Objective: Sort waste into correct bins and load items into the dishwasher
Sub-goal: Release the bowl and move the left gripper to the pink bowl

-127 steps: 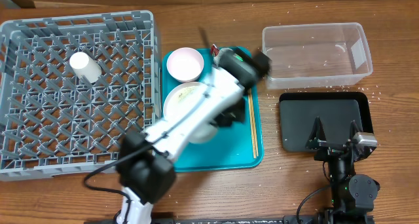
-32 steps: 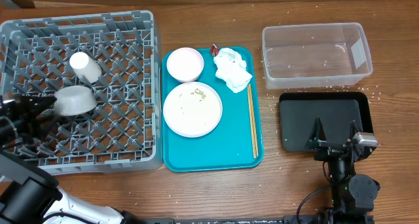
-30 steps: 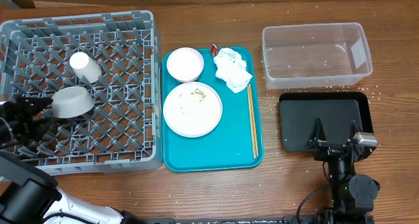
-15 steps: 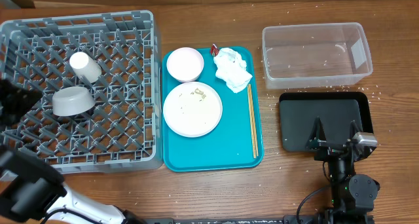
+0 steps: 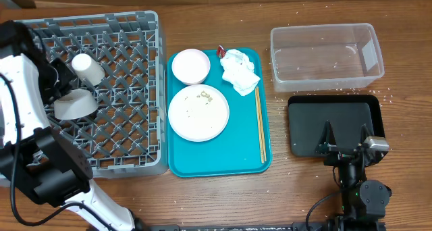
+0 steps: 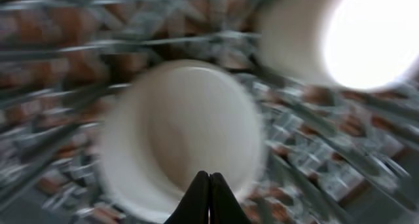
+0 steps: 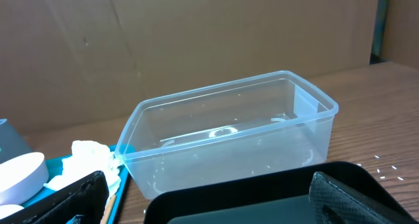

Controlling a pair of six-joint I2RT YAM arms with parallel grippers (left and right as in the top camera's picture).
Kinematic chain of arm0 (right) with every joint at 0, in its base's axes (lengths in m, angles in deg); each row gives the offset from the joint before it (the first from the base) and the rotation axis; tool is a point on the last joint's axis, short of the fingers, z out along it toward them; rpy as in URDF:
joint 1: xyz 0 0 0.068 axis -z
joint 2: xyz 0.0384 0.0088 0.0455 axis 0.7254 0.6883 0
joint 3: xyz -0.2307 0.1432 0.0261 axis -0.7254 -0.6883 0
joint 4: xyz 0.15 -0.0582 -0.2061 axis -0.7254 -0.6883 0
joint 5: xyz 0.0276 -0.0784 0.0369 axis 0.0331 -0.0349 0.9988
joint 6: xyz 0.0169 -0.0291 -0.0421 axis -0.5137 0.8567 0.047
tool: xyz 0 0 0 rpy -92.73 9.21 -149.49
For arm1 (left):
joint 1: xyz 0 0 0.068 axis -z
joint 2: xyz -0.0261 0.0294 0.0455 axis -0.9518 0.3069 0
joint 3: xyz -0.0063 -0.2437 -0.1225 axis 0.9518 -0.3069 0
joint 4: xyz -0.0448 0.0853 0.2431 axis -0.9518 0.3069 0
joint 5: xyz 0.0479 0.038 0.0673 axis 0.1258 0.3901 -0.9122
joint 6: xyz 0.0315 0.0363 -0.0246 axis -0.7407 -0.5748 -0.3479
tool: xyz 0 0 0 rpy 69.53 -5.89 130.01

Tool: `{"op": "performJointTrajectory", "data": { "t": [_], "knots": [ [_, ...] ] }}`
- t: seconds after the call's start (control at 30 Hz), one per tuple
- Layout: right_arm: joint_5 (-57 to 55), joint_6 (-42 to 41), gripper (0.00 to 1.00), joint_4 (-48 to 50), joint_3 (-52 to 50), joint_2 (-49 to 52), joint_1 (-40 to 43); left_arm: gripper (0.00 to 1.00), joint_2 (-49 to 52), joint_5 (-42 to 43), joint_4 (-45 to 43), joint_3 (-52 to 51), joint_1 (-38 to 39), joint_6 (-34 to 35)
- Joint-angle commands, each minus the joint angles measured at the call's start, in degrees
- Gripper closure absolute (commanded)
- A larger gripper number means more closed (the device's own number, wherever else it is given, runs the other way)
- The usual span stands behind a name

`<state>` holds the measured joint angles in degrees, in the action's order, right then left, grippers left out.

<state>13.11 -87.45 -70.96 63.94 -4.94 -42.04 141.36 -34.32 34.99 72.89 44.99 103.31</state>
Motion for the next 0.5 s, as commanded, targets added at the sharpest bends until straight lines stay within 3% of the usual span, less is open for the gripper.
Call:
{"op": "performJointTrajectory", "data": {
  "t": [0.0, 0.47],
  "knots": [
    [-0.5, 0.04, 0.0, 0.33, -0.61, -0.57, 0.22, 0.96, -0.46, -13.22, -0.09, -2.1, 0.15, 8.92],
    [-0.5, 0.02, 0.0, 0.33, -0.61, -0.57, 0.22, 0.96, -1.07, -11.13, 6.47, -7.1, -0.68, 9.51]
  ]
}}
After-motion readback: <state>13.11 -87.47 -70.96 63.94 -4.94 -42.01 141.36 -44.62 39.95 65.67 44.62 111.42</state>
